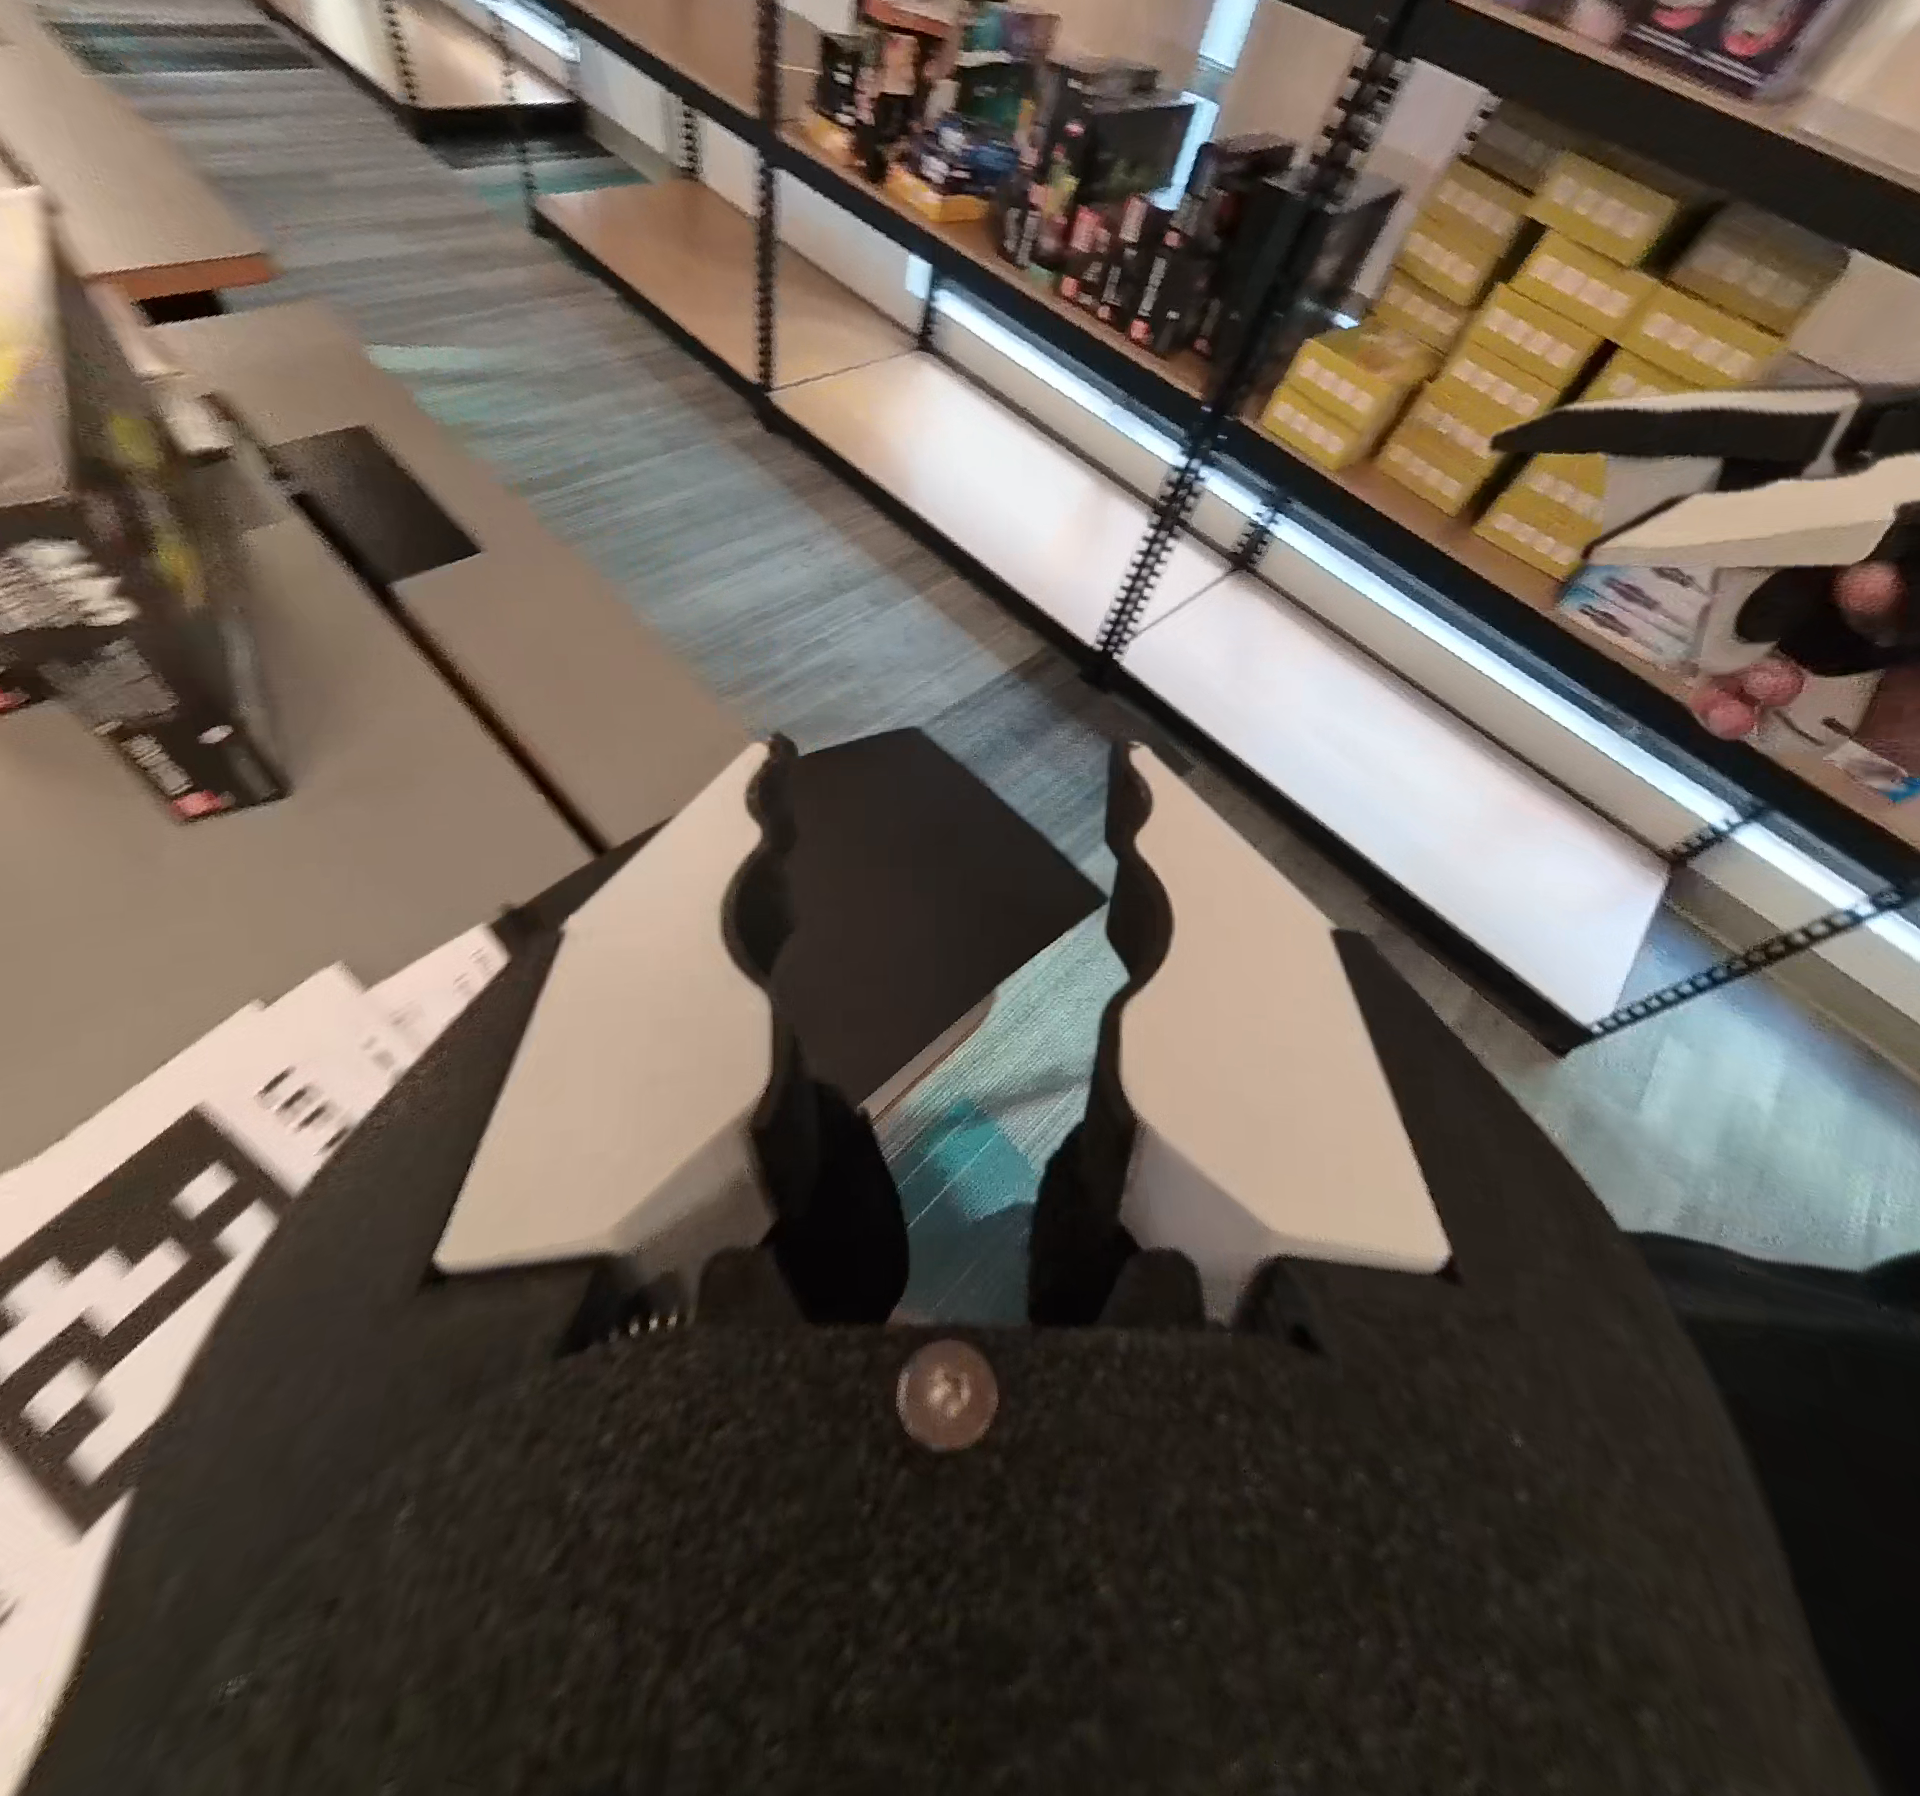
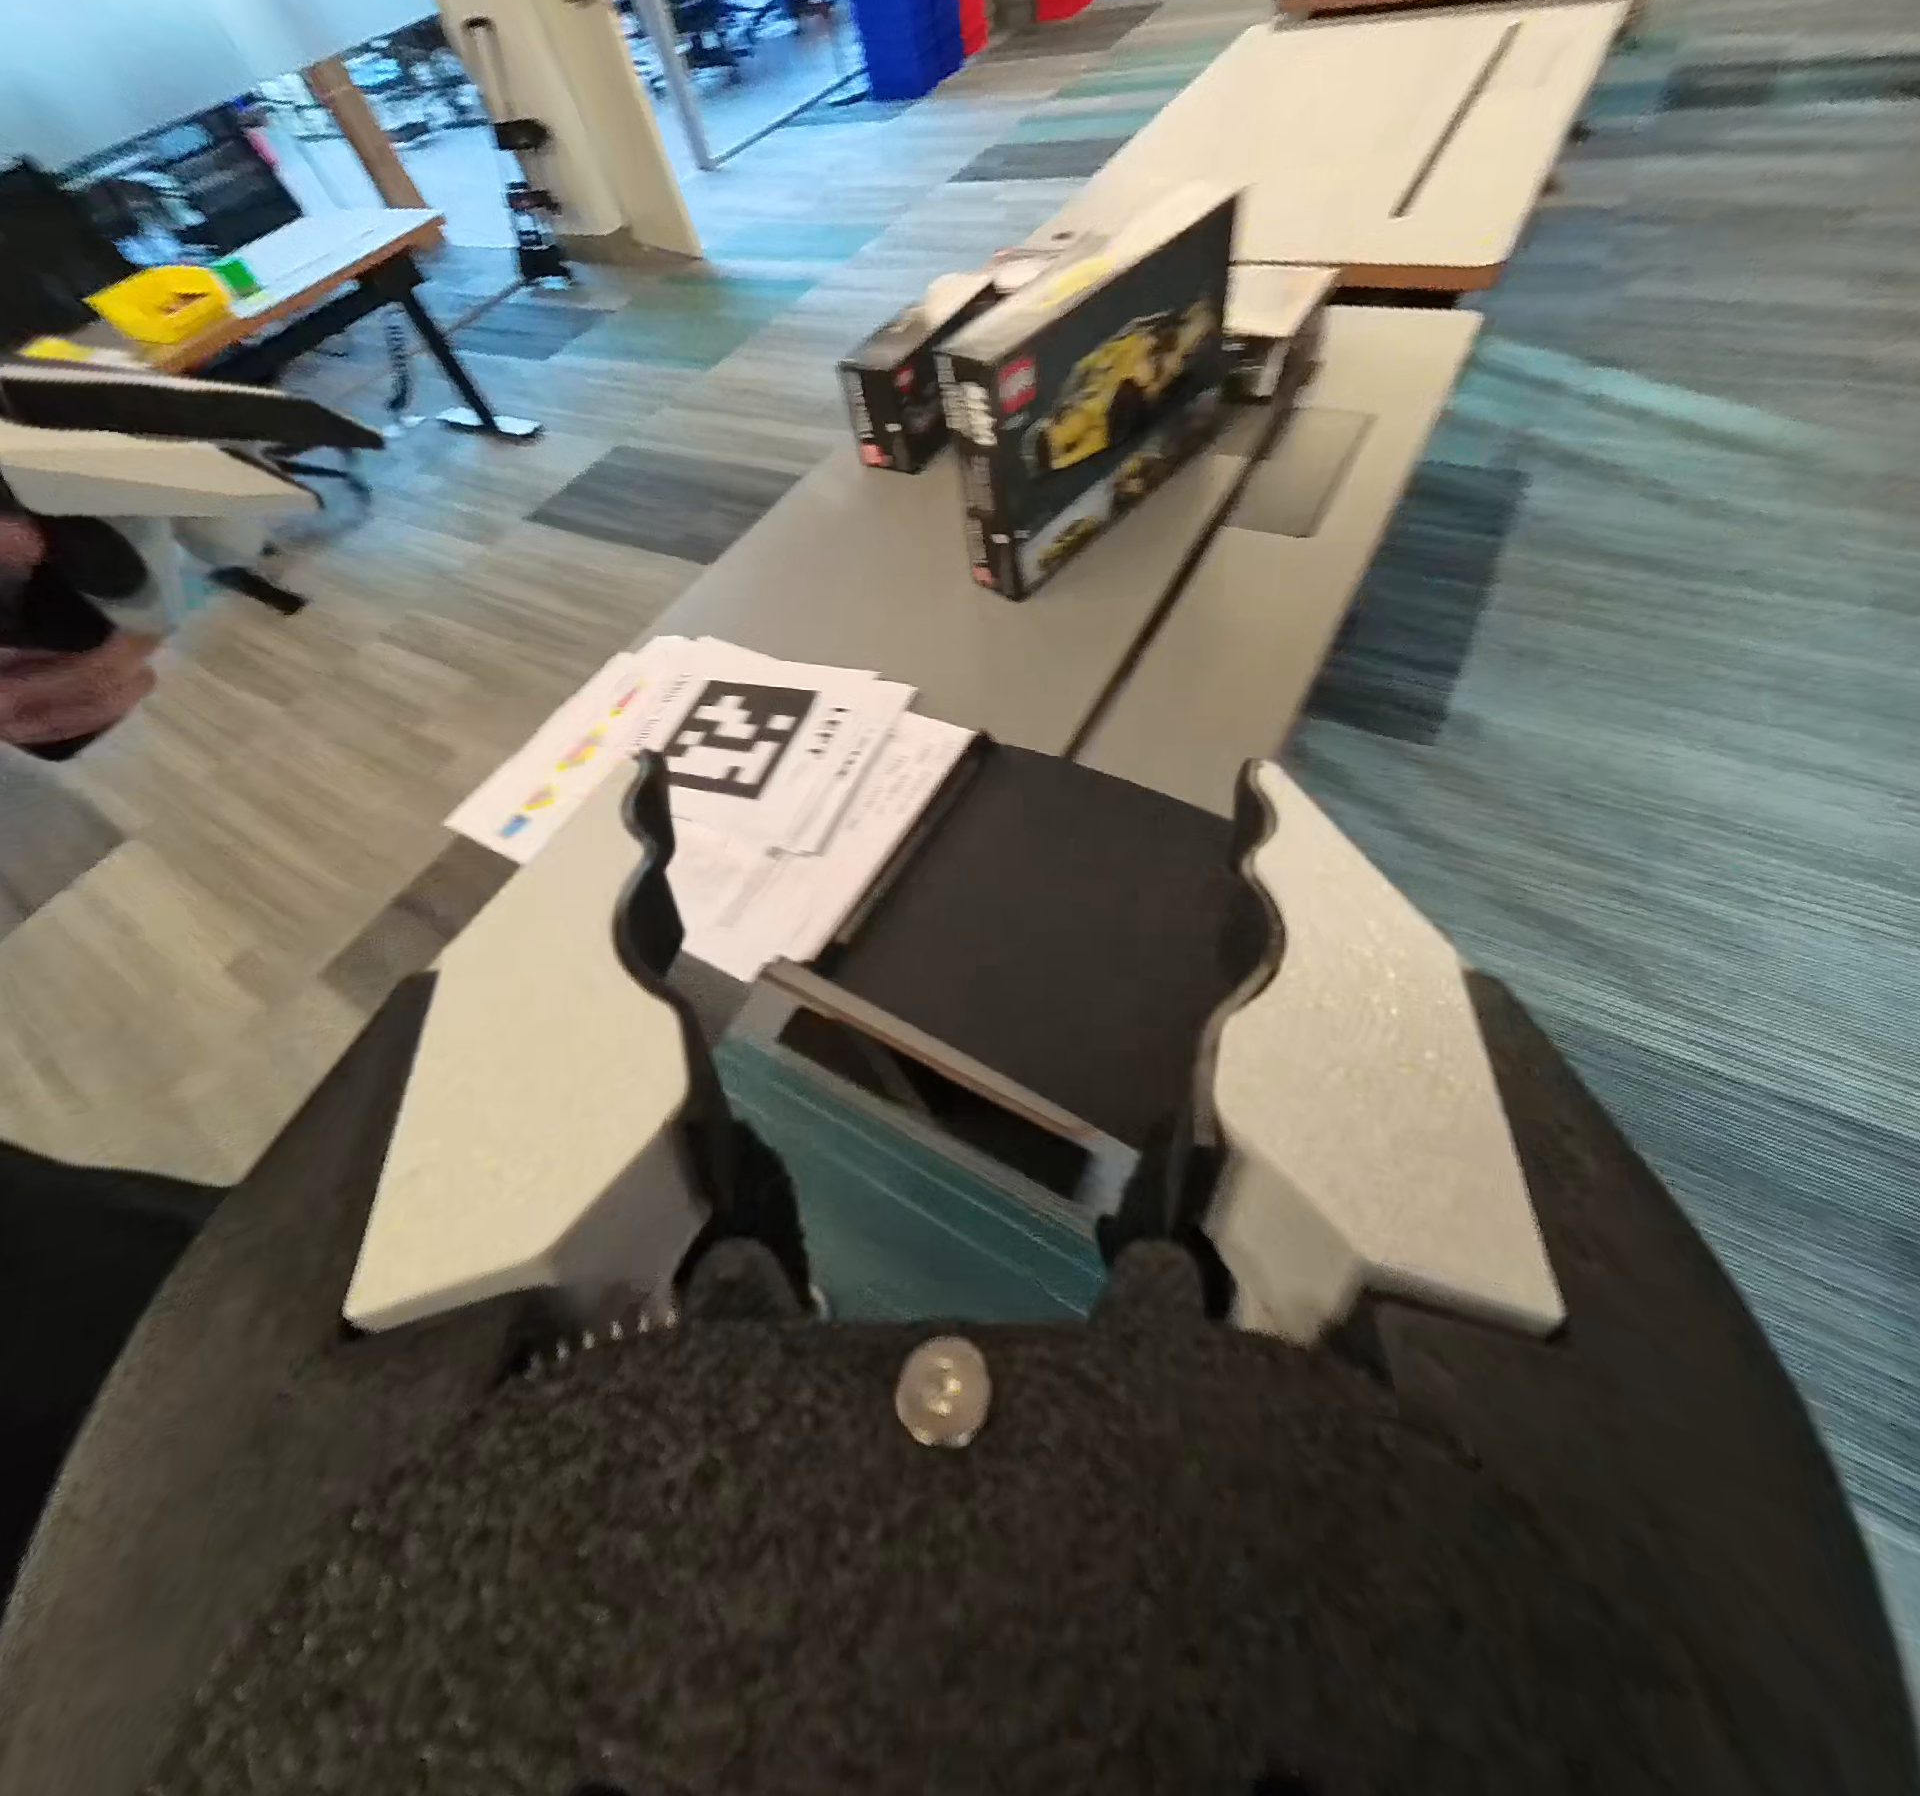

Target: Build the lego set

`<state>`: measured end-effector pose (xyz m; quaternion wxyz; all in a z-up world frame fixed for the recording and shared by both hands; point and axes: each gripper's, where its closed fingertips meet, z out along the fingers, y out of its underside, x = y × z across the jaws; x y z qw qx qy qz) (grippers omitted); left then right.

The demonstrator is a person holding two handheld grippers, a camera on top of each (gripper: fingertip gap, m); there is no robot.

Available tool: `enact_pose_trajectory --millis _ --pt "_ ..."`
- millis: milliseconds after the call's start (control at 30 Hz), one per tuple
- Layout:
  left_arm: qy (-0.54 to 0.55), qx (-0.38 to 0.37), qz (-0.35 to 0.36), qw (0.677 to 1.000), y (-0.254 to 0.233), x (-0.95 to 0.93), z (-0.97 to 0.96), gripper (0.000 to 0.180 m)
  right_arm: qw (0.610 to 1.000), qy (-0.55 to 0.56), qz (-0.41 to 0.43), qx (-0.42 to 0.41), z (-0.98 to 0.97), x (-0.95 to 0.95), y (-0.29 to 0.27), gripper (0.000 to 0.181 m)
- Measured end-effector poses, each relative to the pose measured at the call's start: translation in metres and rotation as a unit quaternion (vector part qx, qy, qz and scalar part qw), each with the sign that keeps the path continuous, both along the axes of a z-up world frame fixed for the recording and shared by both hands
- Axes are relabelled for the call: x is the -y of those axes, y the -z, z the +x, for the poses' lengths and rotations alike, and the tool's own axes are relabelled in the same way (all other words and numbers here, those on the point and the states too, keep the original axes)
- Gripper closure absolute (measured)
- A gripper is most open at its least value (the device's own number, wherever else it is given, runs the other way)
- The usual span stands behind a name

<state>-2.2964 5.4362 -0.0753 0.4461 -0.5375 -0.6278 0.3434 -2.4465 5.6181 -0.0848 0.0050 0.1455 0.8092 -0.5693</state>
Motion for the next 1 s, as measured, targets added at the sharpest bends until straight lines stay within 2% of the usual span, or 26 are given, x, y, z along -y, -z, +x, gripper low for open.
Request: enact_pose_trajectory --millis 33,167,300,500,567,633,767,900,1000 --pt "0.015 0.0 -0.004 1.0 0.0 -0.019 -0.021 0.124 1.0 0.013 0.001 -0.008 -0.014 -0.022 0.0 0.076" --pt "0.055 -0.005 -0.019 0.998 0.003 -0.093 -0.111 0.126 0.998 0.056 0.016 -0.004 -0.074 -0.121 0.015 0.085" --pt "0.028 -0.011 -0.049 0.998 0.01 -0.15 -0.207 0.133 0.996 0.083 0.02 0.001 -0.144 -0.216 0.038 0.086" --pt "0.017 0.024 -0.035 0.999 0.003 -0.222 -0.319 0.135 0.994 0.094 0.058 0.015 -0.245 -0.302 0.052 0.088" --pt "0.002 0.025 -0.04 0.999 -0.003 -0.229 -0.35 0.135 0.994 0.086 0.059 0.008 -0.275 -0.309 0.046 0.089" --pt "-0.001 0.016 -0.016 1.0 -0.007 -0.236 -0.38 0.136 0.996 0.071 0.048 0.007 -0.306 -0.306 0.041 0.09" --pt "0.005 0.023 0.015 1.0 0.007 -0.241 -0.45 0.136 0.998 0.048 0.041 0.028 -0.375 -0.283 0.043 0.09" --pt "-0.013 0.022 0.014 1.0 0.029 -0.219 -0.532 0.137 0.998 0.025 0.054 0.004 -0.45 -0.242 0.046 0.091" --pt "-0.025 -0.007 0.042 0.999 0.033 -0.194 -0.597 0.137 0.998 0.007 0.065 0.003 -0.51 -0.209 0.049 0.091"
